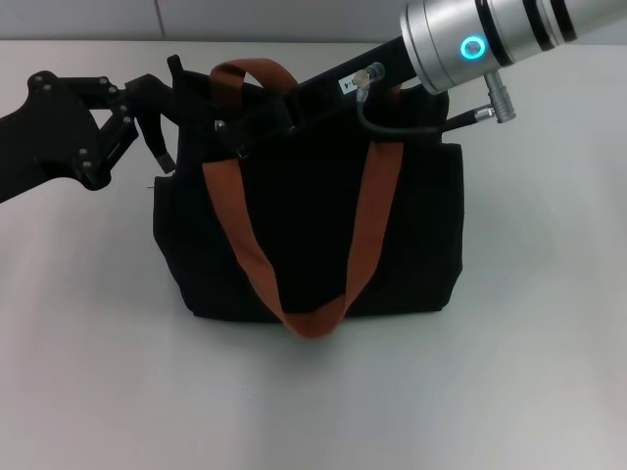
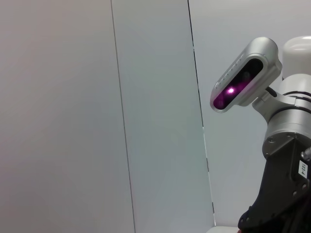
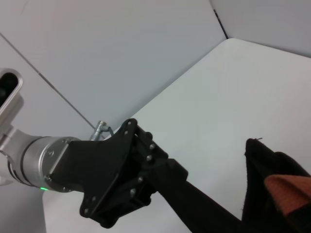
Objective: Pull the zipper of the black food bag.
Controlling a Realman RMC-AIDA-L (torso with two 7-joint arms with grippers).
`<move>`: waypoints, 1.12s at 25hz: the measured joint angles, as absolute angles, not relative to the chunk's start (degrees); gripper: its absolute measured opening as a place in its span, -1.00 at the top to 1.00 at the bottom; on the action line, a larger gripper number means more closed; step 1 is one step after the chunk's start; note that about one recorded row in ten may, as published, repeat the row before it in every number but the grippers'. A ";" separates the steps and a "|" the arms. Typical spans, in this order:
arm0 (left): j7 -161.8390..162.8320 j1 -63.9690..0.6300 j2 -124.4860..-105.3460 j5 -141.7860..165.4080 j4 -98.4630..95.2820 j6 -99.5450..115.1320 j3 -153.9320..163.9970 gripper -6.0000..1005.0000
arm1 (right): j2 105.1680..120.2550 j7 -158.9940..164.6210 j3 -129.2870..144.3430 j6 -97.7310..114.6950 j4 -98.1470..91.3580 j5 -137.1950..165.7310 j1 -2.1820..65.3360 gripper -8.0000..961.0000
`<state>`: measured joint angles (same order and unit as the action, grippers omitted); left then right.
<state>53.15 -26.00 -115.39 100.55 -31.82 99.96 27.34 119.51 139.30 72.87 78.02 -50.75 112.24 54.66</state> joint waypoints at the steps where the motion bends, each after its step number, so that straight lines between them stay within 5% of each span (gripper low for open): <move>1: 53.15 -26.00 -115.39 100.55 -31.82 99.96 27.34 0.88 | 119.54 139.30 72.91 78.08 -50.74 111.92 54.68 0.50; 28: 53.27 -26.03 -115.32 100.54 -31.81 100.35 27.22 0.87 | 119.26 139.34 72.97 76.85 -51.40 112.36 54.35 0.50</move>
